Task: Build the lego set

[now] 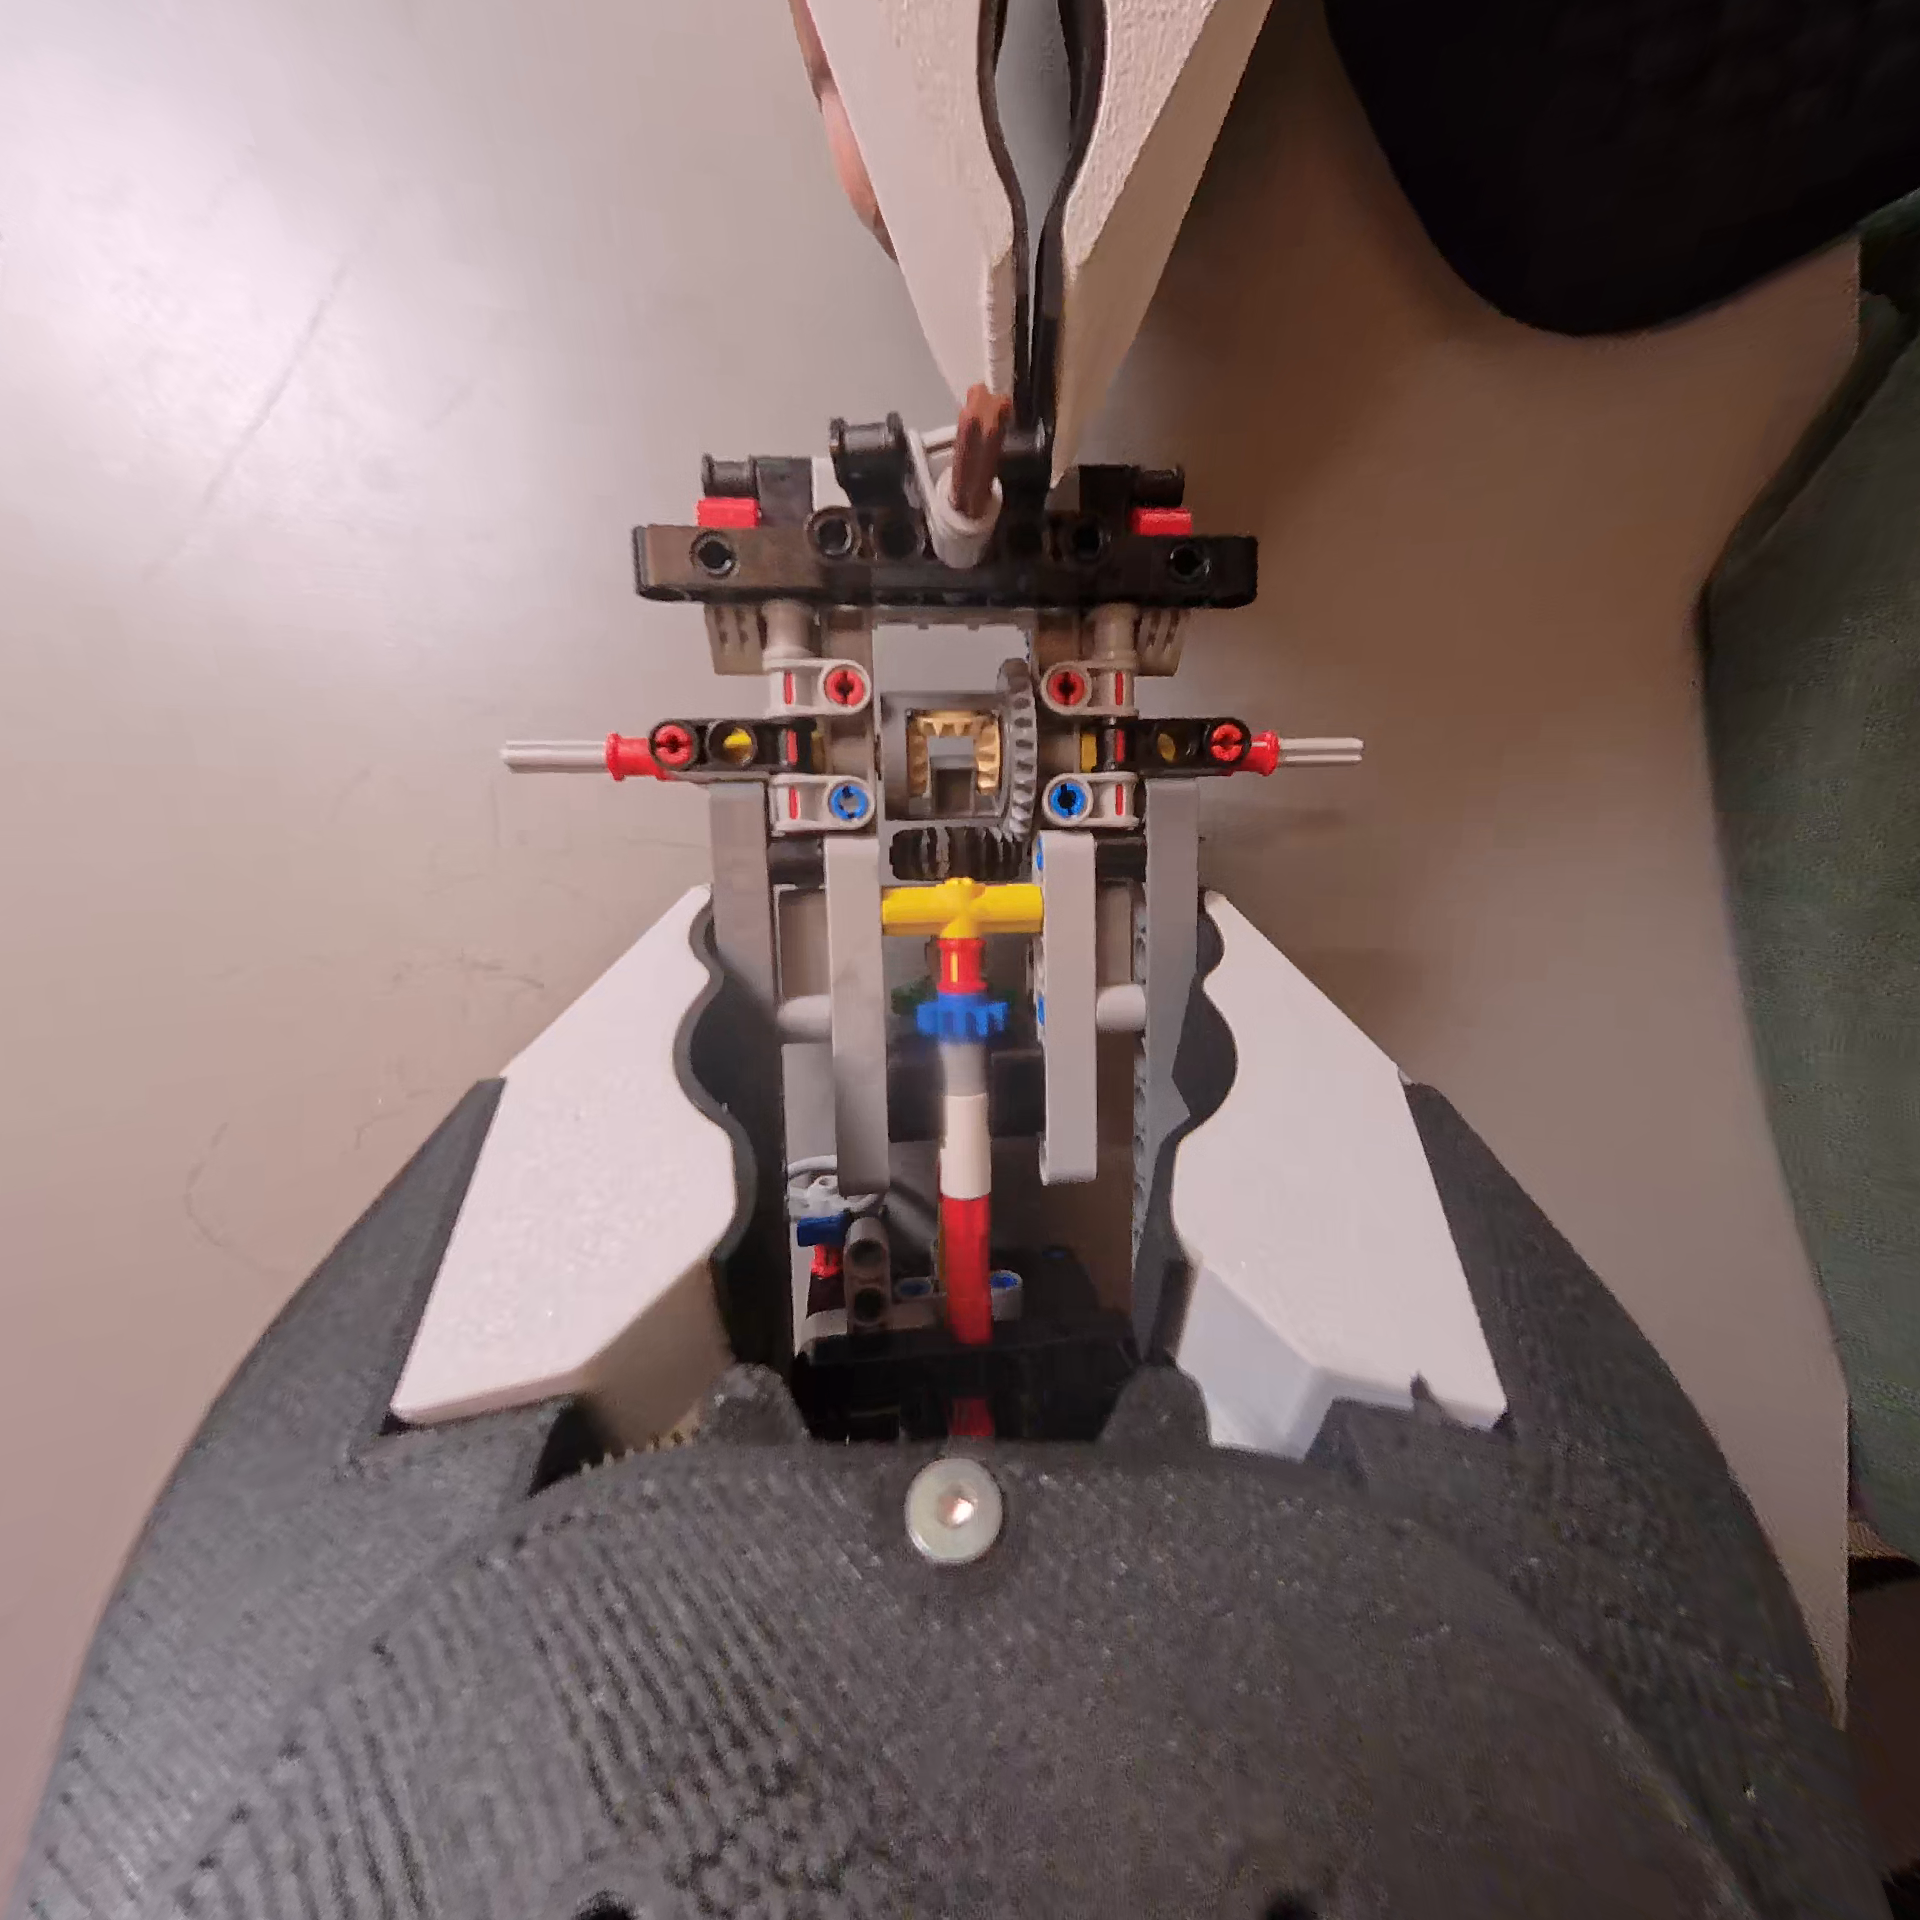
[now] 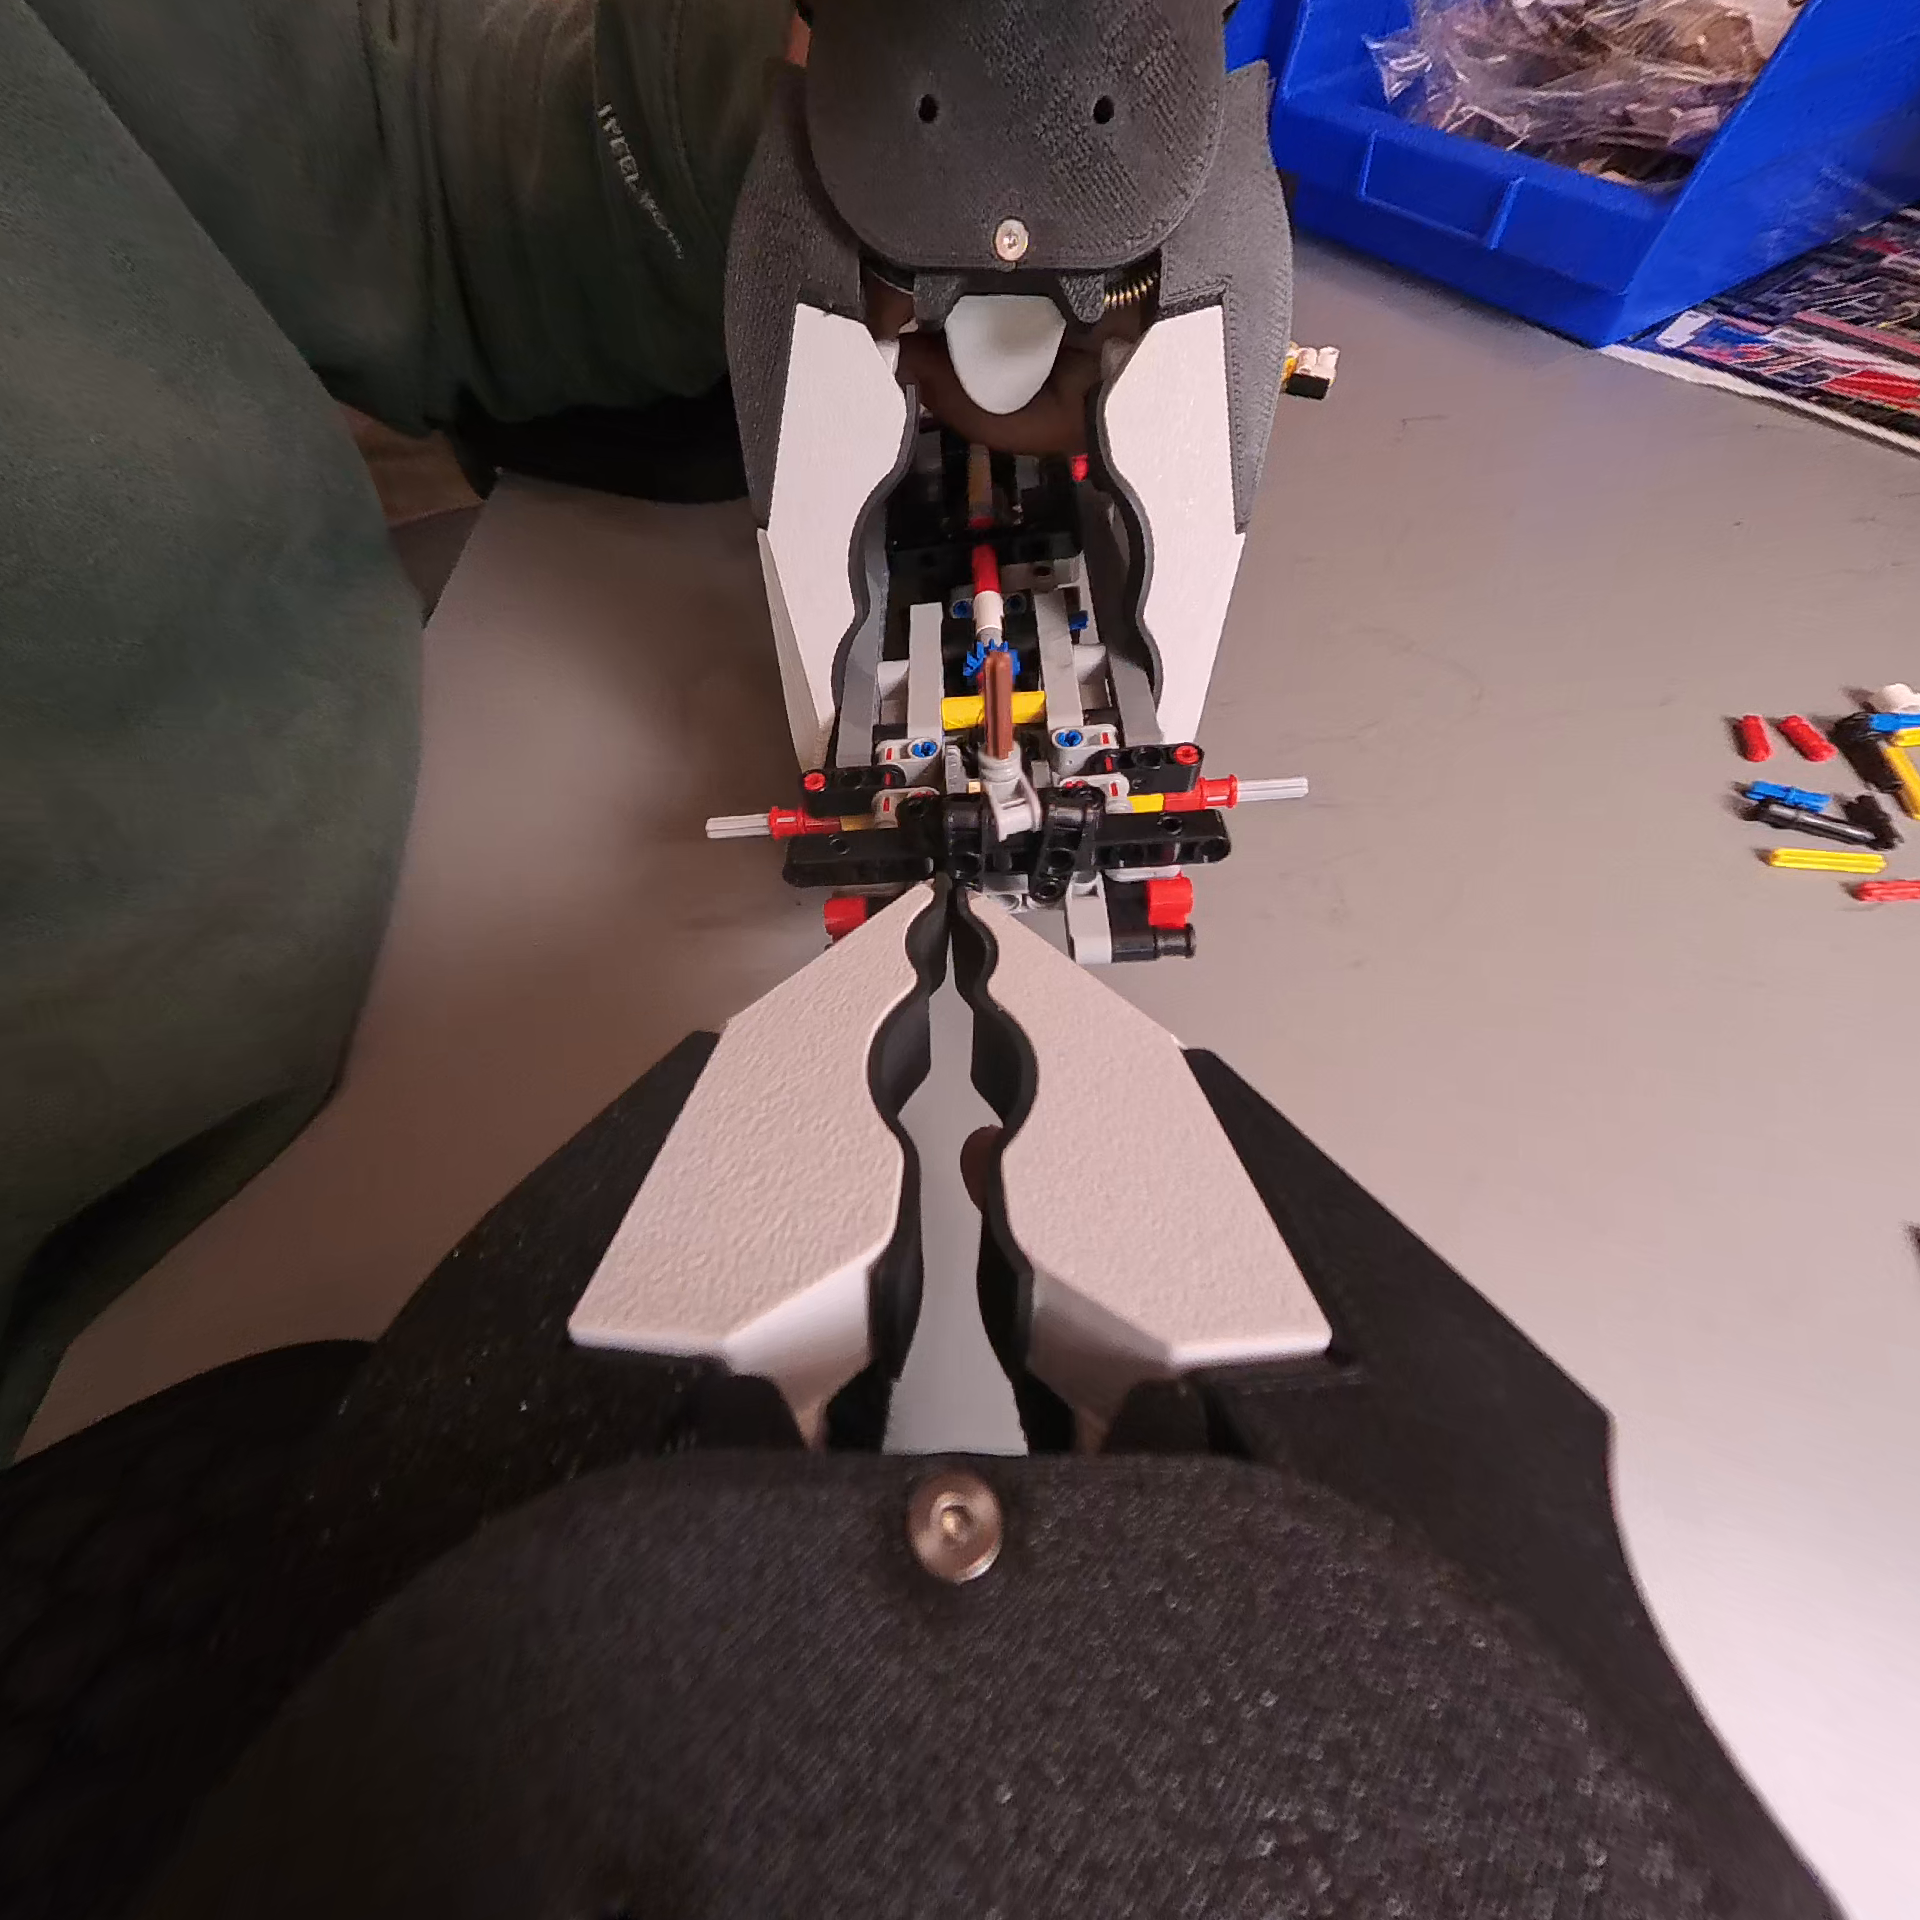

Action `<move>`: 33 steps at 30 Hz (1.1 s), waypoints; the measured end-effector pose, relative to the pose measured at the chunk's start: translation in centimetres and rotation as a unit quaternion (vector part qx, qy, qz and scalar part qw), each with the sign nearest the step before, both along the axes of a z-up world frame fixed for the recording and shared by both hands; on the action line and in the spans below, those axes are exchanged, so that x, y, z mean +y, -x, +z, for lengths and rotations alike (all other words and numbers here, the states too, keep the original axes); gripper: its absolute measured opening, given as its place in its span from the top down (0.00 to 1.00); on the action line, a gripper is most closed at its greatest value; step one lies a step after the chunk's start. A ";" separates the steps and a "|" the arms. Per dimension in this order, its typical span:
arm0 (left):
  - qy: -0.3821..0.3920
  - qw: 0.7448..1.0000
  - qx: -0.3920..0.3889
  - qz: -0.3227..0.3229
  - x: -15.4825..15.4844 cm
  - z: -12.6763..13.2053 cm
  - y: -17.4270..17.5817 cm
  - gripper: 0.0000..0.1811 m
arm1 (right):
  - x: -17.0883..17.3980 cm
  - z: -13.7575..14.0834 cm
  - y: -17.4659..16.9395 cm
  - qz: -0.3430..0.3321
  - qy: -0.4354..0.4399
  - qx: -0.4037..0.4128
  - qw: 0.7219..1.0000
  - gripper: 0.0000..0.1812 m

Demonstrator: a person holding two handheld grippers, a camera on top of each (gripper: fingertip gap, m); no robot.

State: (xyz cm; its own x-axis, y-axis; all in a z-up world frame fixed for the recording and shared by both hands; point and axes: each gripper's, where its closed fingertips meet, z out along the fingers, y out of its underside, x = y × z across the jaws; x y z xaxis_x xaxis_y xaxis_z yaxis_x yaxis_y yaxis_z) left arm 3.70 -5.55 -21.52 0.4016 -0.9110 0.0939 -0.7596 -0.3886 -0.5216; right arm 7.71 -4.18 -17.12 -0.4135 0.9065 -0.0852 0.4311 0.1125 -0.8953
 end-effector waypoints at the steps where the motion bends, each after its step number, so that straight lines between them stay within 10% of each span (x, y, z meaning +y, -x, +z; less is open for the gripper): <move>1: -0.002 1.000 0.002 -0.007 -0.1 -0.1 0.0 0.53 | -0.3 -0.2 0.0 0.006 0.001 -0.002 1.000 1.00; 33: -0.022 0.999 0.019 -0.012 0.0 -0.2 -0.1 0.53 | -1.3 1.0 0.6 0.013 -0.084 0.055 0.995 0.81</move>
